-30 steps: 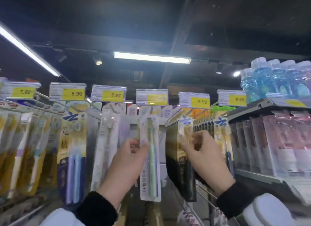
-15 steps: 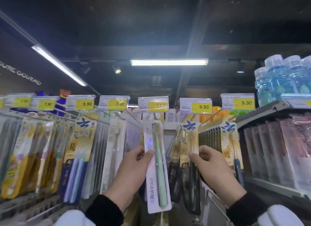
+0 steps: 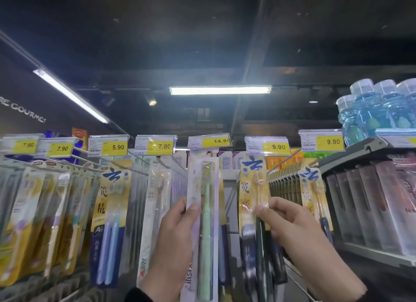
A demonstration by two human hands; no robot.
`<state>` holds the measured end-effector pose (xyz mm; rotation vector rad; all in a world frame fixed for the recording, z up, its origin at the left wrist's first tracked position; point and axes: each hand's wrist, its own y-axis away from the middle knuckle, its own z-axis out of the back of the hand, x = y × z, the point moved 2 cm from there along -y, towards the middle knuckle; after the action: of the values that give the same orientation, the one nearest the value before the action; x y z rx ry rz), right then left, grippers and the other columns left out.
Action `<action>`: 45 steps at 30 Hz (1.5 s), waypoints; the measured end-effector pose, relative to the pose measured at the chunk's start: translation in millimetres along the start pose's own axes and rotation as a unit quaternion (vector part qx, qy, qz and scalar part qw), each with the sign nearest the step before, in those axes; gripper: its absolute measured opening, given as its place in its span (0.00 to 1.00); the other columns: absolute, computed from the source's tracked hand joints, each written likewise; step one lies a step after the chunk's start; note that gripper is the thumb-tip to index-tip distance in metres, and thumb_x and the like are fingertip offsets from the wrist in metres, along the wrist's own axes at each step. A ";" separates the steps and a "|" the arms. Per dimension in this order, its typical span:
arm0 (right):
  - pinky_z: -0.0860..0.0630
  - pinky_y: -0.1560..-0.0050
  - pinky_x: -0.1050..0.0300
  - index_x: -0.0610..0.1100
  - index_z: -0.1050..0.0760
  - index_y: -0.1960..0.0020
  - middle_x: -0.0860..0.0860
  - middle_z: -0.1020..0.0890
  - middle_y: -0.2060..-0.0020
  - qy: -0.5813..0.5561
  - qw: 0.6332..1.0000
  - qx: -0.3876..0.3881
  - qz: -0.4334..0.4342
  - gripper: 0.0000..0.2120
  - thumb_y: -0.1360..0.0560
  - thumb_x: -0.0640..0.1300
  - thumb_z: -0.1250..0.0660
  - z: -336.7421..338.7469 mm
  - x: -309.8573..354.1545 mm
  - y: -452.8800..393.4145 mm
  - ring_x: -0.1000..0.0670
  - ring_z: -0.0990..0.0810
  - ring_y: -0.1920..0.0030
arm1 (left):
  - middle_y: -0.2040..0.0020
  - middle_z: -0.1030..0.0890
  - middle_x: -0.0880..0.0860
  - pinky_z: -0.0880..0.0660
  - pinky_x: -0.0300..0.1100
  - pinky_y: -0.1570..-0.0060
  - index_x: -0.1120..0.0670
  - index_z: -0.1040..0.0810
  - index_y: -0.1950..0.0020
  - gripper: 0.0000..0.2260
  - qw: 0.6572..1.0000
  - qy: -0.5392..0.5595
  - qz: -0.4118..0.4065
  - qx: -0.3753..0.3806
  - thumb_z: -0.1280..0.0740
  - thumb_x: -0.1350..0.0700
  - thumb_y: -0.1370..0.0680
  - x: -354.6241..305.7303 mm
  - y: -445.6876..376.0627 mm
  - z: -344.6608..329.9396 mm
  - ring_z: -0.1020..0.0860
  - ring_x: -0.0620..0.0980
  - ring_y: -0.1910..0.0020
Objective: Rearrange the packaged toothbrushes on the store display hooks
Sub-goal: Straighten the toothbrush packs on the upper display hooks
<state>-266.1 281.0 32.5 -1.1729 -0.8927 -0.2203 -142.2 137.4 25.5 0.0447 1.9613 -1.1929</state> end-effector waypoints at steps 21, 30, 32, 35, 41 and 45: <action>0.22 0.43 0.42 0.39 0.20 0.51 0.37 0.16 0.50 0.052 0.995 0.089 0.013 0.23 0.29 0.60 0.31 -63.2 5.5 -28.9 0.45 0.23 0.62 | 0.52 0.13 0.59 0.21 0.34 0.58 0.61 0.17 0.52 0.12 0.998 0.065 -0.022 0.009 0.41 0.62 0.18 7.4 -12.6 27.2 0.15 0.52 0.49; 0.19 0.51 0.50 0.39 0.20 0.52 0.45 0.19 0.65 0.081 0.994 0.067 -0.008 0.17 0.23 0.55 0.32 -68.1 -10.6 -45.0 0.48 0.20 0.65 | 0.79 0.21 0.38 0.30 0.22 0.75 0.55 0.29 0.65 0.16 0.999 0.038 -0.023 0.009 0.41 0.66 0.18 4.6 -5.1 14.7 0.23 0.29 0.76; 0.20 0.53 0.49 0.43 0.21 0.57 0.51 0.21 0.68 0.099 0.993 0.062 -0.010 0.15 0.23 0.55 0.32 -69.3 -14.3 -48.9 0.50 0.21 0.65 | 0.67 0.14 0.53 0.24 0.27 0.67 0.65 0.24 0.61 0.13 0.999 0.027 -0.021 0.028 0.41 0.64 0.18 14.2 -12.0 18.7 0.17 0.40 0.67; 0.27 0.62 0.62 0.48 0.20 0.60 0.56 0.22 0.71 0.120 0.990 0.072 -0.016 0.13 0.22 0.55 0.33 -70.6 -18.3 -51.0 0.56 0.23 0.68 | 0.59 0.18 0.63 0.24 0.38 0.59 0.67 0.25 0.57 0.12 0.999 -0.002 -0.019 0.036 0.39 0.60 0.18 30.0 -19.1 22.0 0.17 0.52 0.60; 0.26 0.64 0.61 0.45 0.16 0.56 0.50 0.15 0.66 0.051 0.998 0.037 0.001 0.20 0.18 0.56 0.40 -52.2 -15.4 -46.7 0.56 0.21 0.68 | 0.58 0.19 0.62 0.26 0.57 0.45 0.66 0.25 0.50 0.23 0.996 -0.071 -0.048 0.033 0.36 0.44 0.26 32.6 -20.3 12.2 0.22 0.61 0.58; 0.27 0.66 0.59 0.41 0.15 0.56 0.45 0.17 0.66 -0.050 0.996 0.052 0.049 0.22 0.19 0.56 0.40 -31.2 -5.4 -36.5 0.53 0.22 0.68 | 0.59 0.20 0.63 0.31 0.48 0.52 0.62 0.21 0.51 0.23 0.994 -0.073 -0.057 0.055 0.36 0.41 0.29 36.5 -19.5 -3.4 0.25 0.49 0.58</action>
<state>-275.6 237.4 51.1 -1.1340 -0.9207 -0.0353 -176.7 116.1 16.4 -0.0973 1.7896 -1.3392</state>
